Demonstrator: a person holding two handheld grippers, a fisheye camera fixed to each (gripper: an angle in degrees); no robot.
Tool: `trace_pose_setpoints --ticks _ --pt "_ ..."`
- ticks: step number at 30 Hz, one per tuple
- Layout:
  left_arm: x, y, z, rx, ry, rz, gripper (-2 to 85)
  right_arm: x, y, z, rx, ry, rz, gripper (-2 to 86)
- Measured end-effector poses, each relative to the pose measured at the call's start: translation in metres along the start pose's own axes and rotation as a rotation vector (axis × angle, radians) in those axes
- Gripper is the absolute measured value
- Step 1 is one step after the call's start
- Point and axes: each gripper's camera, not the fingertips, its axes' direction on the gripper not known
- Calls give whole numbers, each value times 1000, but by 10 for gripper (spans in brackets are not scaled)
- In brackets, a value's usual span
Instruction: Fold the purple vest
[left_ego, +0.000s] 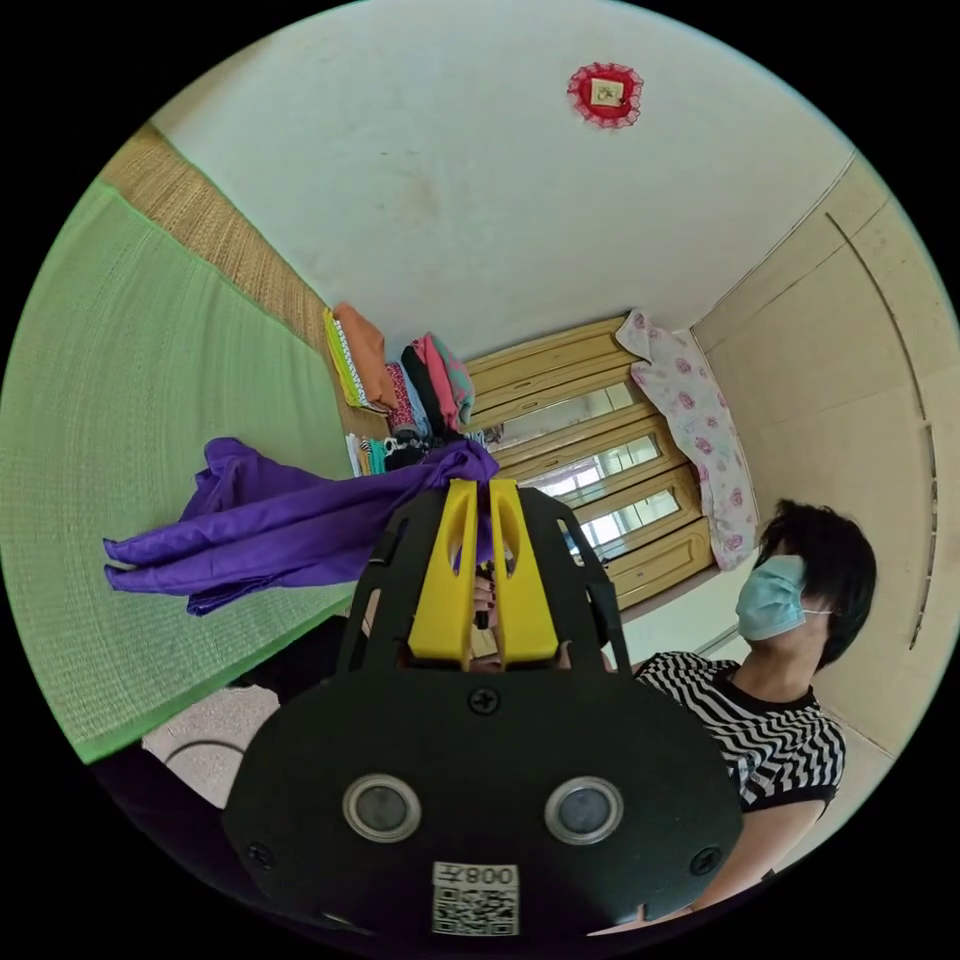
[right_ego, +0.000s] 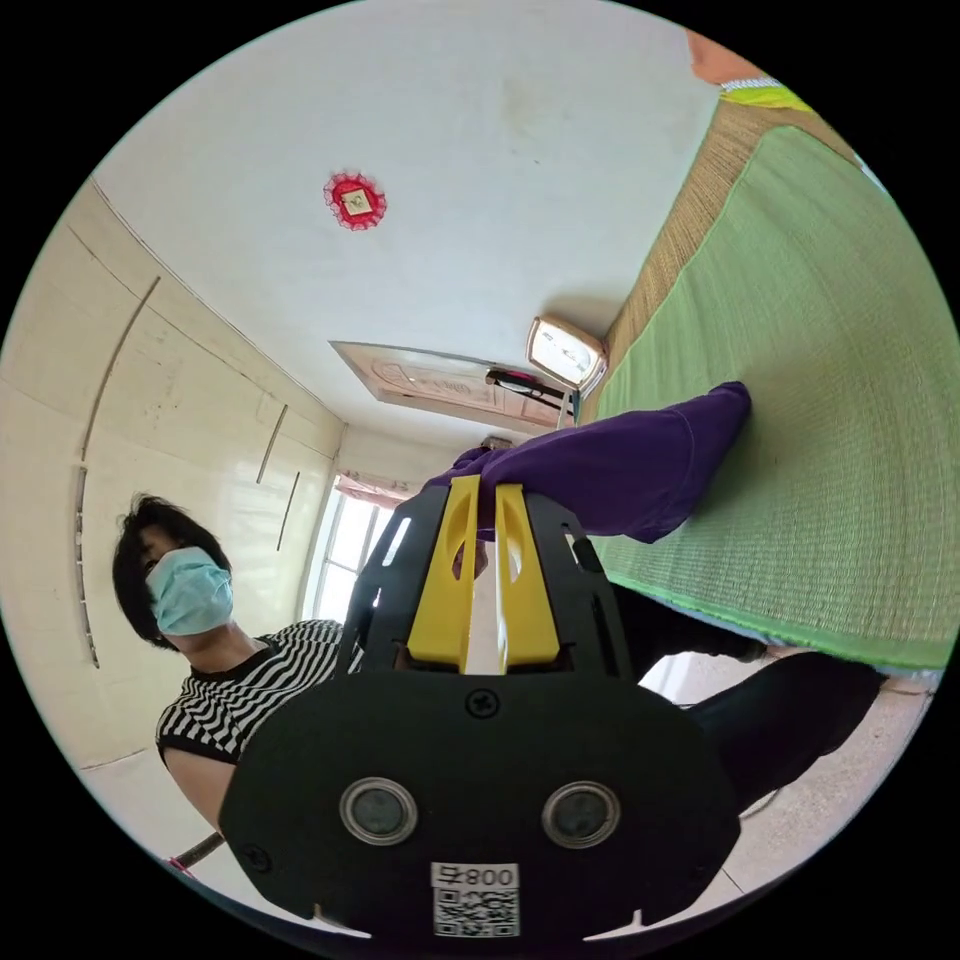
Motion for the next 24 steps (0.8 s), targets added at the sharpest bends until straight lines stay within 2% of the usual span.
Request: trace_pose_setpoints --ticks 11,15,20,24 --pt "-113 -77 101 -3 2 10 22 59 -76 -69 9 31 -29 16" --pt "-159 -131 155 -5 -7 23 22 72 -139 -102 13 58 -56 16" --pt "-174 -194 237 -23 -1 136 23 41 -212 -160 63 149 -145 15" --pt "-168 -223 324 -73 39 280 22 -24 -237 -236 131 254 -277 16"
